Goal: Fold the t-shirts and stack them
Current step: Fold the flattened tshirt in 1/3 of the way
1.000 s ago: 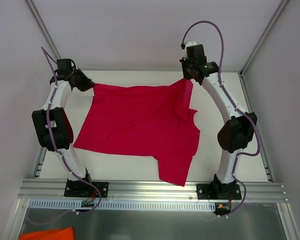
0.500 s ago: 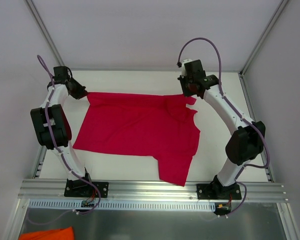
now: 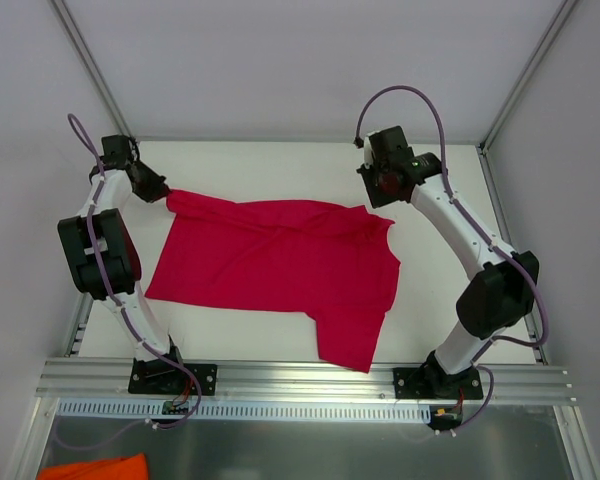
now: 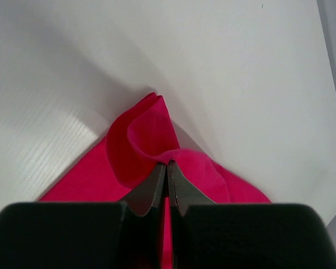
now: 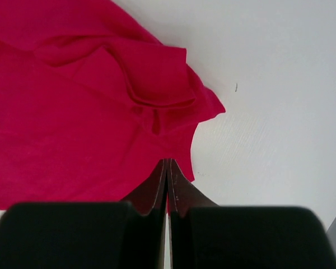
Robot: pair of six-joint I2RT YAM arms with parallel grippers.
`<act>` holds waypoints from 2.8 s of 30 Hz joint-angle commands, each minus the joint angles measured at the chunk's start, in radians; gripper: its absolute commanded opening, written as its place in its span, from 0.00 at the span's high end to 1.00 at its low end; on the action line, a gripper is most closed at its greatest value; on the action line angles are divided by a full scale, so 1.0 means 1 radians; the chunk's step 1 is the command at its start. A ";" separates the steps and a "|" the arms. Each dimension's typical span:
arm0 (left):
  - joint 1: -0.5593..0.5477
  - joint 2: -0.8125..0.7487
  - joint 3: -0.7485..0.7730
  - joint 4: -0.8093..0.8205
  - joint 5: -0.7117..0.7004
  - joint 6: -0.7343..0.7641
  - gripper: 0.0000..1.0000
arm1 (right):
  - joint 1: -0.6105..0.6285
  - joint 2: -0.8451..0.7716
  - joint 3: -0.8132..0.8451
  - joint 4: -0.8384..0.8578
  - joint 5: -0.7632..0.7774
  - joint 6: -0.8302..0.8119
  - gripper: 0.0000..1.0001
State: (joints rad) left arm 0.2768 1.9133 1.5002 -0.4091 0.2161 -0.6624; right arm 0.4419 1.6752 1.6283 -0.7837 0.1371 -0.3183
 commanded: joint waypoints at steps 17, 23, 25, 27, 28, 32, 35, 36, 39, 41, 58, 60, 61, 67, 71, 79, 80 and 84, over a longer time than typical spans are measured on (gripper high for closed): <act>0.004 -0.027 -0.093 -0.003 0.077 0.043 1.00 | 0.027 0.199 -0.009 0.143 -0.163 0.139 0.50; 0.004 -0.025 -0.090 -0.010 0.077 0.047 1.00 | 0.023 0.377 0.185 0.097 -0.217 0.131 0.52; 0.004 -0.025 -0.084 -0.014 0.075 0.050 1.00 | 0.018 0.405 0.235 0.089 -0.247 0.130 0.52; 0.004 -0.023 -0.077 -0.020 0.072 0.052 1.00 | 0.011 0.435 0.257 0.086 -0.272 0.136 0.53; 0.002 -0.022 -0.074 -0.023 0.072 0.053 1.00 | 0.008 0.442 0.263 0.093 -0.290 0.140 0.53; 0.004 -0.017 -0.057 -0.036 0.071 0.055 1.00 | -0.002 0.471 0.280 0.092 -0.317 0.142 0.54; 0.004 -0.017 -0.051 -0.039 0.069 0.060 1.00 | -0.008 0.485 0.288 0.092 -0.323 0.147 0.55; 0.002 -0.016 -0.048 -0.042 0.066 0.061 1.00 | -0.009 0.488 0.289 0.089 -0.323 0.148 0.55; 0.004 -0.017 -0.043 -0.048 0.063 0.066 1.00 | -0.009 0.495 0.289 0.081 -0.326 0.143 0.54; 0.004 -0.016 -0.046 -0.050 0.062 0.066 1.00 | -0.012 0.500 0.280 0.080 -0.335 0.145 0.55; 0.004 -0.013 -0.046 -0.057 0.049 0.080 1.00 | -0.012 0.534 0.243 0.100 -0.370 0.150 0.59; 0.004 -0.011 -0.043 -0.059 0.049 0.081 1.00 | -0.011 0.535 0.245 0.097 -0.370 0.148 0.59; 0.004 -0.010 -0.043 -0.060 0.049 0.081 1.00 | -0.014 0.535 0.243 0.097 -0.372 0.147 0.59; 0.004 -0.010 -0.046 -0.060 0.048 0.086 1.00 | -0.014 0.543 0.237 0.098 -0.378 0.147 0.60; 0.004 -0.008 -0.049 -0.057 0.049 0.084 1.00 | -0.015 0.554 0.242 0.097 -0.376 0.145 0.64; 0.004 -0.007 -0.046 -0.056 0.051 0.080 1.00 | -0.015 0.563 0.271 0.064 -0.354 0.137 0.90; 0.004 -0.007 -0.046 -0.054 0.052 0.078 1.00 | -0.017 0.561 0.275 0.061 -0.349 0.137 0.95; 0.004 -0.005 -0.054 -0.051 0.055 0.076 1.00 | -0.015 0.548 0.303 0.046 -0.323 0.130 0.99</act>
State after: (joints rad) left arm 0.2768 1.9133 1.4189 -0.4541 0.2779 -0.5903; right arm 0.4309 2.2421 1.8759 -0.7101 -0.2131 -0.1772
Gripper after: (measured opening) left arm 0.008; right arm 0.020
